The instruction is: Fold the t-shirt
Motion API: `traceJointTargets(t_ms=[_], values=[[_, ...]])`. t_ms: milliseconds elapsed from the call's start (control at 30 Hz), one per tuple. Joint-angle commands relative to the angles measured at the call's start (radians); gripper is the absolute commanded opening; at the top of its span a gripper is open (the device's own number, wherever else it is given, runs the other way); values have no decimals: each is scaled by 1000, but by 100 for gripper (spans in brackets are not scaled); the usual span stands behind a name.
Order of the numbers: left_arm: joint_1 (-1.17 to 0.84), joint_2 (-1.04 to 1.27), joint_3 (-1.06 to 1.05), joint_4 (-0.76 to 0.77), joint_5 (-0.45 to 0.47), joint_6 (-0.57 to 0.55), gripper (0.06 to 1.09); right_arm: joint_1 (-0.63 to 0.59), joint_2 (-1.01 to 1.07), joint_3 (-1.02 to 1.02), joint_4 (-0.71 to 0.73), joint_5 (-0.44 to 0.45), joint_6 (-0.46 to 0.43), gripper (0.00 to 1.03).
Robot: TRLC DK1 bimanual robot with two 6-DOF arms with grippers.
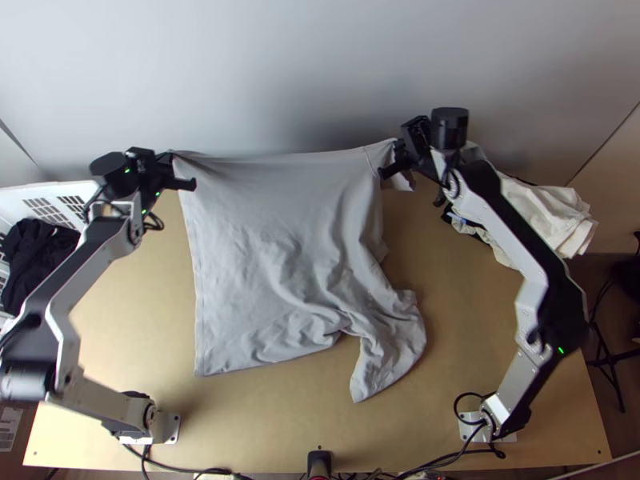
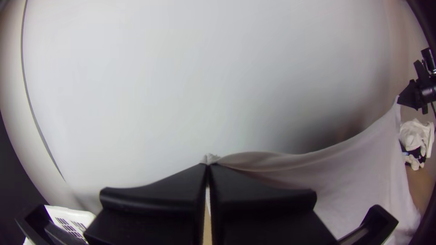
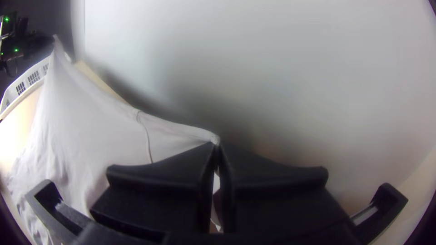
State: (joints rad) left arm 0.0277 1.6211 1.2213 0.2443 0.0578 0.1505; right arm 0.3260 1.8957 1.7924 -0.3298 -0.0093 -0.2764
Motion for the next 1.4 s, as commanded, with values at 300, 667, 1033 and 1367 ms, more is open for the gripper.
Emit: traceJointTargets(t_ms=[300, 667, 1033, 1367], values=[[-15, 490, 328, 56, -111, 6, 9, 2, 388, 256, 6, 19, 2, 3], [-54, 645, 449, 44, -147, 11, 9, 18, 529, 374, 3, 65, -21, 3], [-57, 635, 451, -37, -170, -34, 42, 16, 523, 371, -5, 63, 23, 61], [-45, 382, 331, -306, -16, -98, 100, 8, 350, 331, -60, 62, 128, 99]])
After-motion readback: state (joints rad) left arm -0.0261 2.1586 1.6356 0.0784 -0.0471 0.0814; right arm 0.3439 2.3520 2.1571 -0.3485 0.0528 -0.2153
